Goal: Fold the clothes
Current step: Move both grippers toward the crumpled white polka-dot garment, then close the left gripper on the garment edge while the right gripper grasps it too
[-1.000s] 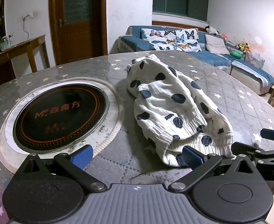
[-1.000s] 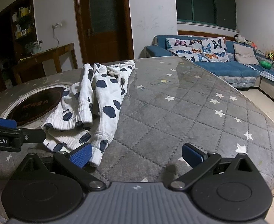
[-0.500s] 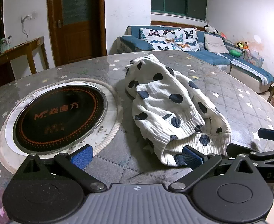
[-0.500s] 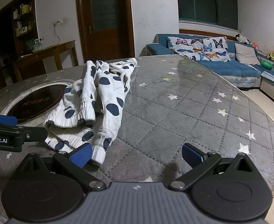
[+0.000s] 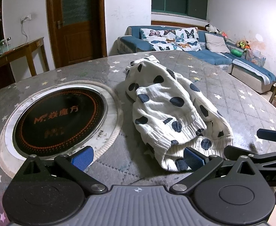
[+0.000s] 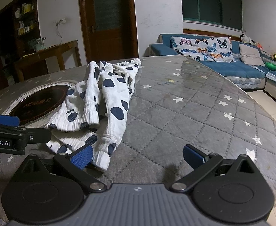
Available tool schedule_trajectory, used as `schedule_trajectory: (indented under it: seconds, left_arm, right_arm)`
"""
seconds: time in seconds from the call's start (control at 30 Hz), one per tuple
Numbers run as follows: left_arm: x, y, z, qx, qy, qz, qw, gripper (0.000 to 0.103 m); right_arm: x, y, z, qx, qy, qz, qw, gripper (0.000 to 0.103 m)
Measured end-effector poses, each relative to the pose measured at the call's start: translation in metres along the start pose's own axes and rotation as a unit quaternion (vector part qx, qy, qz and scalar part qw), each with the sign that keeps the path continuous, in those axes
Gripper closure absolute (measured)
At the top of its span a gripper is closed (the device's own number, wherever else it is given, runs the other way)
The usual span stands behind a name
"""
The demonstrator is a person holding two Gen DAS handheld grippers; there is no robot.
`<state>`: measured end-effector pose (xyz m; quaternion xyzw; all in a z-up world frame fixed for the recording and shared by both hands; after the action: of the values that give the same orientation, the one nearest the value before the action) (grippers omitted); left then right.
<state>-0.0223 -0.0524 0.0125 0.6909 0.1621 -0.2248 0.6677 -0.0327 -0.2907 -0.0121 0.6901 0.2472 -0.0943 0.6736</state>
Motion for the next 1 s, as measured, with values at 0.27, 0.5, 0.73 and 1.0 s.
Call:
schedule_trajectory:
  seconds: [0.27, 0.5, 0.73, 1.0]
  left_arm:
    - [0.005, 0.013, 0.002, 0.003, -0.001, 0.009, 1.0000, 0.000]
    - [0.013, 0.028, 0.011, 0.011, -0.017, 0.014, 0.9997, 0.000]
    - [0.026, 0.045, 0.024, 0.018, -0.043, 0.014, 0.9988, 0.000]
    - [0.045, 0.057, 0.036, 0.017, -0.063, 0.001, 0.9979, 0.011]
  right_arm:
    - [0.007, 0.004, -0.003, -0.004, 0.005, -0.003, 1.000, 0.000]
    - [0.016, 0.007, -0.008, -0.007, 0.022, -0.008, 1.000, 0.000]
    - [0.021, 0.010, -0.010, 0.000, 0.038, -0.005, 0.999, 0.000]
    - [0.029, 0.010, -0.003, 0.014, 0.038, -0.012, 0.999, 0.011]
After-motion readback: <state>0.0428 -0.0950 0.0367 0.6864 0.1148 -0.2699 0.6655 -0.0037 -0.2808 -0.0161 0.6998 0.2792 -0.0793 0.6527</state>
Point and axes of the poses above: each gripper's, at about its wrist camera, not at the fingertips, and x roughly the way its jaws point, z to its right, y to its top, the point moved 4 cm from there along x, roughly the way its jaws point, and after that the axes turned 8 degrees about z, right-handed, at the moved point
